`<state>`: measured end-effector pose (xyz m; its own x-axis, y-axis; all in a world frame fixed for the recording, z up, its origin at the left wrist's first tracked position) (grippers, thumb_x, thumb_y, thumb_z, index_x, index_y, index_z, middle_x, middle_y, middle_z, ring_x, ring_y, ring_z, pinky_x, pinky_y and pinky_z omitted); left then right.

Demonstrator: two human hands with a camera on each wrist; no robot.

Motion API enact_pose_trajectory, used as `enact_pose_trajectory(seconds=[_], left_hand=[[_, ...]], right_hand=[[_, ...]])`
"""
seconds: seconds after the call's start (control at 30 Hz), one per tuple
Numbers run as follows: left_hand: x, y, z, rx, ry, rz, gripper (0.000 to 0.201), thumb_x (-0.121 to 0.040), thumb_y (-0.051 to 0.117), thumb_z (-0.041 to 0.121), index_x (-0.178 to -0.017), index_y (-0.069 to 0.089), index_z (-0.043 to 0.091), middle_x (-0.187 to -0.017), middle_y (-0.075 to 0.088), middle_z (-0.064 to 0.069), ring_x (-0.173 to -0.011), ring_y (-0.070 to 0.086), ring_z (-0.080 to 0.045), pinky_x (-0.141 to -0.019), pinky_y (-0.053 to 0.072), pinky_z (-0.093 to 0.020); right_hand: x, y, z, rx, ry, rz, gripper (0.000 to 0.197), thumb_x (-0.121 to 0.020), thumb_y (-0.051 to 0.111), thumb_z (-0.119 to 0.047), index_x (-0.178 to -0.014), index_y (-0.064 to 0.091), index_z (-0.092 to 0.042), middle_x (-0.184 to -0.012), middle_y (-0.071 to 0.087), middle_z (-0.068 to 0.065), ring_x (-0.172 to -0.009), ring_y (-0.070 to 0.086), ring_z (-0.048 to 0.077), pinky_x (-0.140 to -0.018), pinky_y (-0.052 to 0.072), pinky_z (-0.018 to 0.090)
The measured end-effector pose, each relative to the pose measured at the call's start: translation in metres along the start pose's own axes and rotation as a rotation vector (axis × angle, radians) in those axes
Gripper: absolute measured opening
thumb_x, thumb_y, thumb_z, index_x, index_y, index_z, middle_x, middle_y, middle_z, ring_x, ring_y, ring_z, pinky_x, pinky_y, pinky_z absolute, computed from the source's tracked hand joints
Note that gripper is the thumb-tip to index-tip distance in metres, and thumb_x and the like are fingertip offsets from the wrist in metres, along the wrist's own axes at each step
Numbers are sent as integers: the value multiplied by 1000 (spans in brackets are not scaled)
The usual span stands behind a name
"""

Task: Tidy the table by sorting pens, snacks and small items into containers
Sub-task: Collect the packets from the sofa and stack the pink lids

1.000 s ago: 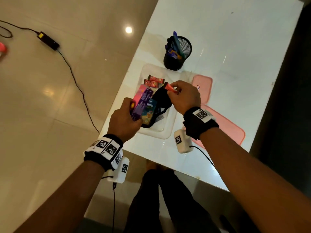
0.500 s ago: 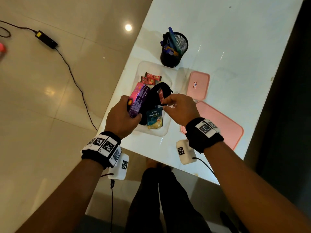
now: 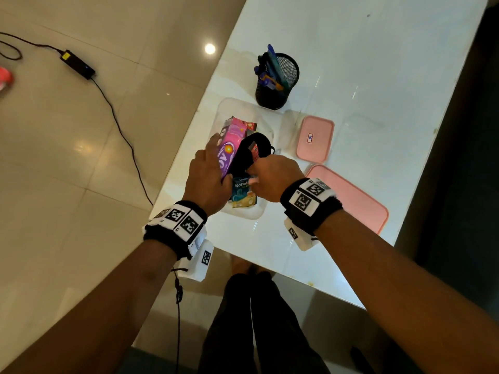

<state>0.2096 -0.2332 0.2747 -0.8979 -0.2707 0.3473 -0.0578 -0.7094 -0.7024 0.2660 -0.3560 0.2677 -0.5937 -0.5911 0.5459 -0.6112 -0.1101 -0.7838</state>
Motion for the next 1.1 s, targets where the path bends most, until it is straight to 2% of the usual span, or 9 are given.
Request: enact_pose_trajectory(seconds=[0.13, 0.27, 0.43, 0.53, 0.6, 0.7, 0.8, 0.93, 1.1], left_hand=[[-5, 6, 8, -138, 9, -4, 71, -82, 57, 8, -147, 29, 14, -123, 47, -21, -109, 46, -38, -88, 41, -45], [-1, -2, 5, -223, -17, 26, 42, -85, 58, 12, -127, 52, 13, -114, 53, -17, -104, 51, -36, -79, 45, -42], [9, -13, -11, -185, -20, 93, 27, -85, 63, 20, -111, 62, 16, -103, 60, -10, -94, 56, -29, -69, 40, -33], [18, -17, -13, -155, -19, 121, 20, -85, 63, 20, -105, 62, 17, -95, 60, -4, -83, 56, -21, -61, 36, -24], [27, -16, -6, -147, 0, 136, 15, -87, 62, 20, -102, 61, 18, -89, 58, 1, -77, 53, -16, -57, 31, -20], [42, -2, 16, -131, 87, 62, 9, -88, 62, 20, -97, 60, 20, -86, 56, 7, -76, 52, -11, -59, 36, -21], [63, 34, 35, -66, 151, -80, 11, -87, 63, 19, -98, 61, 23, -79, 58, 9, -67, 54, -10, -62, 47, -28], [88, 90, 51, -67, 210, -255, 23, -87, 62, 22, -109, 60, 27, -85, 59, 10, -74, 56, -12, -69, 51, -33], [83, 114, 75, -126, 259, -215, 25, -88, 59, 20, -112, 61, 23, -95, 64, 6, -80, 60, -17, -71, 51, -35]], right_hand=[[-3, 0, 6, -28, -6, 0, 23, -88, 60, -26, -106, 69, -17, -98, 67, 6, -92, 64, 29, -67, 44, 31], [3, -13, 13, -109, -27, 192, 34, -91, 58, -20, -124, 63, -22, -114, 63, 5, -103, 59, 27, -70, 43, 32], [28, -20, 31, -385, -49, 419, 26, -92, 57, -18, -114, 69, -21, -104, 66, 1, -94, 60, 22, -75, 49, 34], [56, -13, 61, -589, 59, 575, 23, -89, 64, -17, -111, 69, -22, -102, 66, -1, -89, 60, 16, -77, 45, 27], [74, 2, 95, -641, 201, 604, 31, -86, 69, -19, -116, 67, -23, -110, 64, 0, -95, 61, 18, -85, 48, 31], [97, 39, 153, -511, 427, 459, 60, -76, 78, -31, -132, 56, -25, -130, 56, 7, -118, 53, 27, -102, 40, 37], [123, 76, 201, -391, 588, 277, 84, -70, 81, -44, -144, 42, -29, -148, 42, 7, -135, 39, 29, -110, 34, 42], [150, 100, 231, -350, 646, 172, 82, -70, 82, -36, -142, 44, -27, -152, 35, 2, -135, 38, 30, -107, 37, 43], [153, 101, 234, -294, 633, 134, 78, -74, 77, -33, -143, 40, -30, -151, 29, 1, -134, 34, 33, -101, 44, 44]])
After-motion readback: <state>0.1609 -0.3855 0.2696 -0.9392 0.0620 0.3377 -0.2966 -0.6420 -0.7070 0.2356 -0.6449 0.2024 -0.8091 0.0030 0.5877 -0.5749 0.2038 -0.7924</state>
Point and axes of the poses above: each hand's wrist, its own x-axis away from the middle knuckle, its own y-axis out of the palm, z = x × y, the point moved 8 cm from there along -x, towards the middle knuckle
